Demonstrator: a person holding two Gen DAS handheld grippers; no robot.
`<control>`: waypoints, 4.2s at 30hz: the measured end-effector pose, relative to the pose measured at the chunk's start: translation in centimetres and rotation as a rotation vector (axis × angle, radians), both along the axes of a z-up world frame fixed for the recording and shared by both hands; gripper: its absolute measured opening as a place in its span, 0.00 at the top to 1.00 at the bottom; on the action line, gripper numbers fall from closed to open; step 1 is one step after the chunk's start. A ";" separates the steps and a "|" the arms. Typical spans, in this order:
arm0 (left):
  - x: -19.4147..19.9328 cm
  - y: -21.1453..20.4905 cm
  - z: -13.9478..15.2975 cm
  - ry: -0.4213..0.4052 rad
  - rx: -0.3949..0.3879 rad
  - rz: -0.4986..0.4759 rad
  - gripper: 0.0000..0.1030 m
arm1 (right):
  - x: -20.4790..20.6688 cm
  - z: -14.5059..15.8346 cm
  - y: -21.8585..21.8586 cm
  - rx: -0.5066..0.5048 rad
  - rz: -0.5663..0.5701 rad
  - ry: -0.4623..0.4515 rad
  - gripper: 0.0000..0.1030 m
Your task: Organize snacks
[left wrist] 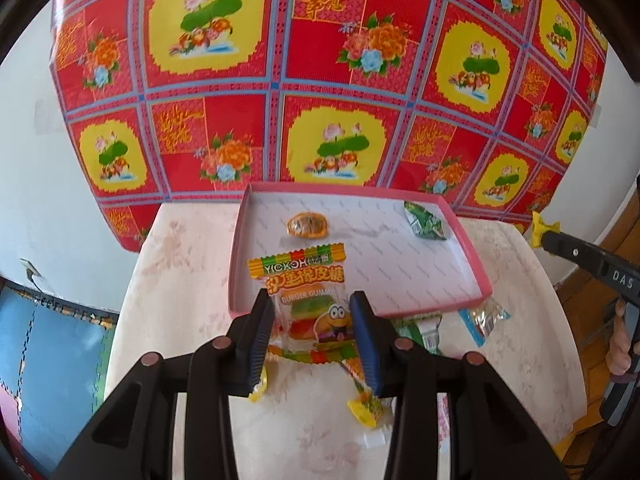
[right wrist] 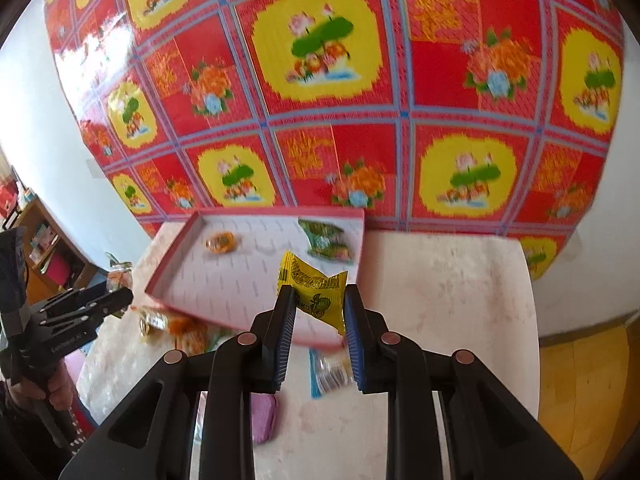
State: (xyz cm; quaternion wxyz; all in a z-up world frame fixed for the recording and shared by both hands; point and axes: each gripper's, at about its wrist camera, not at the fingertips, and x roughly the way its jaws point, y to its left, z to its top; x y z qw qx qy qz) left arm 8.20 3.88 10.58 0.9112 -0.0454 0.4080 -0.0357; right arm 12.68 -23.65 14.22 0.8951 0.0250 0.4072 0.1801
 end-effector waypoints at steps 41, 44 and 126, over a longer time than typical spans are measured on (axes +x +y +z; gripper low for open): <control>9.4 0.9 -7.3 0.129 0.006 0.051 0.60 | 13.1 -9.5 12.8 0.046 0.095 0.155 0.75; 9.8 1.0 -7.7 0.134 0.006 0.054 0.60 | 13.7 -10.2 13.0 0.043 0.092 0.170 0.75; -0.7 1.6 -4.8 0.160 0.017 0.080 0.49 | -2.8 -8.2 0.6 -0.041 -0.030 0.125 0.54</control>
